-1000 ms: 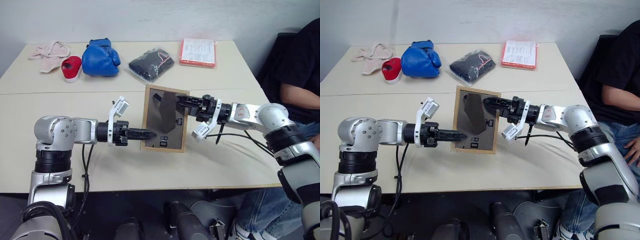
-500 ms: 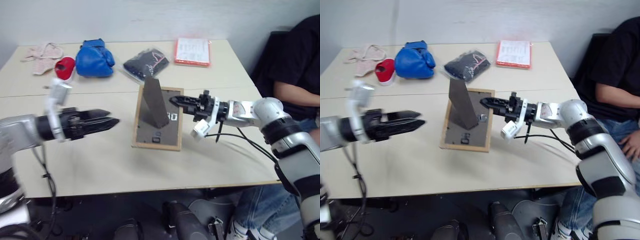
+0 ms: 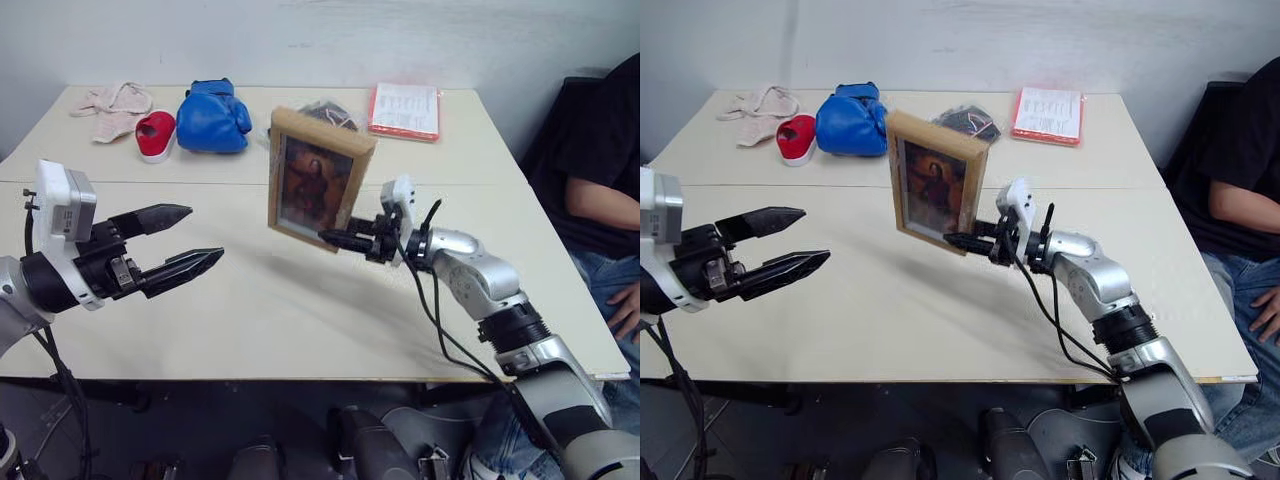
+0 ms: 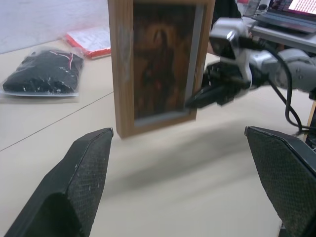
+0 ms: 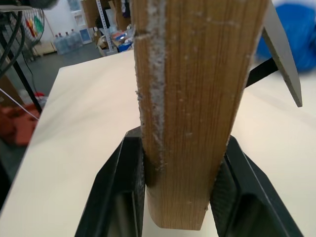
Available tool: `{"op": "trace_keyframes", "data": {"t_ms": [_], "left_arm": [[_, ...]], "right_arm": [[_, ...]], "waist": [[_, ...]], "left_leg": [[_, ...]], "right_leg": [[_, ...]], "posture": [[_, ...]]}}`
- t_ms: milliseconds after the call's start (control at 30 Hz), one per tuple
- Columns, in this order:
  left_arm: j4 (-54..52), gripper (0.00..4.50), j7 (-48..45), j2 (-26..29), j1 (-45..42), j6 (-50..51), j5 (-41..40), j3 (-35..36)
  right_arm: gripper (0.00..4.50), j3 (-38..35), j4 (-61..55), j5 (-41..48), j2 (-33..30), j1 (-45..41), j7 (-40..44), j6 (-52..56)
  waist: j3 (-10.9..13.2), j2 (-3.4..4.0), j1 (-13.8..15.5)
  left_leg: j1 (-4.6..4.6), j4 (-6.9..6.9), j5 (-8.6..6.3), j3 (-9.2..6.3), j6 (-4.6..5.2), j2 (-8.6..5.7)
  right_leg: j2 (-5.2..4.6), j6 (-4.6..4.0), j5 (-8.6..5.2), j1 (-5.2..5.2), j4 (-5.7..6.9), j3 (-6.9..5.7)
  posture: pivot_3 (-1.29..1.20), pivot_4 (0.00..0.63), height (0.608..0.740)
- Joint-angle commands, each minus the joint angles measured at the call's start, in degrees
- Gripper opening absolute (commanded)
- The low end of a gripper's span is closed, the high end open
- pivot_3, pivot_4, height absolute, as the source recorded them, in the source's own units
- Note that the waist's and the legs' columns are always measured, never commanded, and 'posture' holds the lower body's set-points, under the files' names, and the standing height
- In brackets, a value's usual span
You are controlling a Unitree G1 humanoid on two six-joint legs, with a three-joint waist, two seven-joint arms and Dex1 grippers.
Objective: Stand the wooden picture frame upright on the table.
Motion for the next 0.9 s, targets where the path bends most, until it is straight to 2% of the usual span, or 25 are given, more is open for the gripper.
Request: {"op": "trace_keyframes", "data": {"t_ms": [33, 167, 200, 267, 333, 467, 500, 600, 733, 900], "left_arm": [[-0.24, 4.5, -0.21, 0.96, 0.27, -2.85, -0.25, -1.79], [0.85, 4.5, -1.3, 1.71, 0.74, -4.84, 0.3, -4.44], [1.18, 4.5, -1.77, 2.07, 0.74, -5.27, 0.37, -5.03], [2.03, 4.5, -3.14, 3.1, 0.55, -6.36, 0.93, -6.3], [2.78, 4.5, -4.09, 3.9, 0.24, -7.0, 0.84, -7.09], [5.1, 4.5, -6.73, 6.1, -1.16, -8.74, 1.44, -8.68], [5.65, 4.5, -7.14, 6.47, -1.38, -9.18, 1.58, -8.94], [8.12, 4.5, -9.3, 8.2, -2.58, -11.73, 3.46, -10.2], [11.91, 4.5, -12.19, 11.31, -5.79, -12.73, 3.58, -10.3], [14.28, 4.5, -13.37, 12.58, -9.91, -11.62, 1.32, -10.88]], "right_arm": [[1.23, -1.74, 1.01, -3.88, 3.06, 0.92, -0.74, -0.23], [1.23, -2.58, 3.46, -8.38, 5.7, 2.65, -0.02, -1.43], [1.79, -2.89, 3.43, -9.21, 5.81, 3.04, -0.1, -1.41], [2.24, -3.29, 0.24, -10.02, 4.21, 4.36, 1.42, -0.31], [2.91, -3.89, -3.25, -11.13, 2.29, 5.49, 2.25, 0.65], [4.27, -7.52, -14.23, -11.24, -8.54, 8.57, 5.94, 5.36], [4.48, -8.74, -16.4, -10.15, -10.69, 9.24, 7.0, 6.63], [4.48, -16.36, -23.56, -2.9, -20.71, 10.99, 13.51, 13.49], [4.48, -29.18, -25.63, 11.09, -32.11, 7.78, 18.85, 27.24], [4.48, -31.93, -28.81, 15.28, -35.46, 8.9, 20.17, 31.63]], "waist": [[0.01, 0.01, -0.04], [0.0, 0.0, -0.15], [0.01, 0.01, -0.17], [0.01, 0.01, -0.06], [0.01, 0.02, 0.15], [0.06, 0.09, 0.55], [0.05, 0.08, 0.67], [0.1, 0.14, 0.79], [0.21, 0.19, 0.61], [0.2, 0.09, 0.39]], "left_leg": [[-0.04, 0.0, 0.02, 0.01, -0.03, 0.0], [-0.06, 0.01, 0.03, 0.05, -0.05, -0.01], [-0.05, 0.01, 0.04, 0.05, -0.06, -0.01], [-0.03, 0.01, 0.04, 0.05, -0.07, -0.02], [-0.03, 0.01, 0.04, 0.05, -0.07, -0.02], [-0.09, 0.01, 0.0, 0.05, 0.0, -0.04], [-0.12, 0.01, -0.01, 0.05, 0.02, -0.04], [-0.13, 0.01, -0.15, 0.04, 0.24, -0.05], [-0.11, 0.01, -0.2, 0.07, 0.33, -0.04], [0.07, -0.1, -0.22, 0.05, 0.35, 0.04]], "right_leg": [[0.0, 0.0, 0.0, -0.02, 0.0, 0.0], [0.0, 0.01, 0.01, -0.06, -0.02, 0.02], [0.0, 0.01, 0.01, -0.05, 0.0, 0.01], [0.0, 0.01, 0.01, -0.05, 0.02, 0.02], [0.01, 0.01, 0.0, -0.04, 0.01, 0.01], [0.0, 0.03, 0.0, -0.05, -0.08, 0.03], [0.0, 0.04, 0.0, -0.05, -0.11, 0.02], [0.0, 0.06, -0.01, -0.04, -0.16, 0.02], [0.02, 0.09, 0.0, -0.03, -0.16, 0.03], [0.15, 0.07, -0.02, 0.12, -0.19, 0.04]], "posture": [[0.0, 0.15, 0.74], [0.0, 0.15, 0.74], [0.0, 0.15, 0.74], [0.0, 0.15, 0.74], [0.0, 0.15, 0.74], [0.0, 0.15, 0.74], [0.0, 0.15, 0.74], [0.0, 0.15, 0.74], [0.0, 0.15, 0.74], [0.0, 0.15, 0.74]]}}
